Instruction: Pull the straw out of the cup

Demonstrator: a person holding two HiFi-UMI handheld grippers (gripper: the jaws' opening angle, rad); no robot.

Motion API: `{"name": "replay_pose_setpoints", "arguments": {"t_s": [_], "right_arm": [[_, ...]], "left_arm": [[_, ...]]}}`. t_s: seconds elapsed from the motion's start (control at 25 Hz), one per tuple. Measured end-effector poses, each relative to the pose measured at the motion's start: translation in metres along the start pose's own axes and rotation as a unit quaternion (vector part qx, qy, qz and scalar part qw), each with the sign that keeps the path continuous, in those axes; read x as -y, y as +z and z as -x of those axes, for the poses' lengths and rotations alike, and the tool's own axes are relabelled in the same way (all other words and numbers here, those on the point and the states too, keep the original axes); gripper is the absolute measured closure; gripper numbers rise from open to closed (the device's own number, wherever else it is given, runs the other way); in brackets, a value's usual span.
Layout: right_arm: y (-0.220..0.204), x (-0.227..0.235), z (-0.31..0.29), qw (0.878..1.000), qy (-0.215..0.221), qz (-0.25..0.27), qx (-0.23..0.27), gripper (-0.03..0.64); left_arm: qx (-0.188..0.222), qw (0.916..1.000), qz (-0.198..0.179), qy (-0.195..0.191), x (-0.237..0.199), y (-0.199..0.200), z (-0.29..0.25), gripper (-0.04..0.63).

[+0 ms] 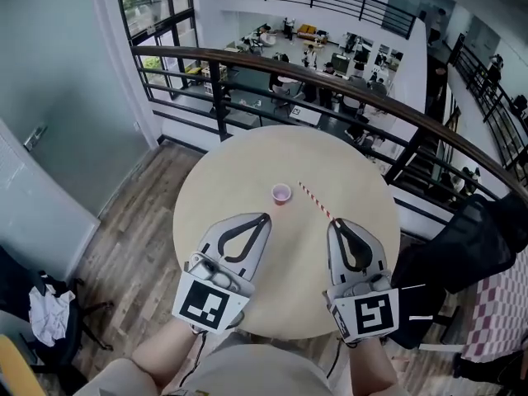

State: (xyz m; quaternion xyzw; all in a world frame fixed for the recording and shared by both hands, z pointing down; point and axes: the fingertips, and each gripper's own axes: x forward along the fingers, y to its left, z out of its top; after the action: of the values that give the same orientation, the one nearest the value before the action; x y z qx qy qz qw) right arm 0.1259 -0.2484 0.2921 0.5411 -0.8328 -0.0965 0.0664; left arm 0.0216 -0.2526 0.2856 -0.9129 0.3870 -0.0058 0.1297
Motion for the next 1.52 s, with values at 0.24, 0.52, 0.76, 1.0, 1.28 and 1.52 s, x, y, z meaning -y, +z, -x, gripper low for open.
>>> {"name": "replay_pose_setpoints", "arguments": {"t_s": [0.24,0.52,0.76,1.0,1.28,1.52], "right_arm": [[-0.01,-0.02,0.019,0.998,0.007,0.057,-0.007,0.58],[-0.05,-0.033,0.034,0.997,-0.004,0.059,-0.041,0.581],[-0.058,-0.029,0.038,0.999,0.005,-0.007,-0.039,0.581],[-0.052,-0.024,0.037,0.999,0.006,-0.025,-0.03,0.581],[-0.047,-0.024,0.038,0.999,0.011,-0.029,-0.028,0.581],[-0.044,-0.026,0.034,0.999,0.017,-0.032,-0.023,0.581]], "left_arm": [[-0.009,0.9997,-0.012,-0.017,0.019,-0.014,0.02,0.581],[-0.026,0.9983,0.043,-0.031,0.035,-0.035,0.037,0.581],[-0.033,0.9986,0.027,-0.033,0.039,-0.038,0.038,0.581],[-0.033,0.9982,0.04,-0.03,0.038,-0.038,0.036,0.581],[-0.05,0.997,0.056,-0.021,0.033,-0.049,0.036,0.581],[-0.055,0.9969,0.056,-0.012,0.028,-0.052,0.038,0.581]]}}
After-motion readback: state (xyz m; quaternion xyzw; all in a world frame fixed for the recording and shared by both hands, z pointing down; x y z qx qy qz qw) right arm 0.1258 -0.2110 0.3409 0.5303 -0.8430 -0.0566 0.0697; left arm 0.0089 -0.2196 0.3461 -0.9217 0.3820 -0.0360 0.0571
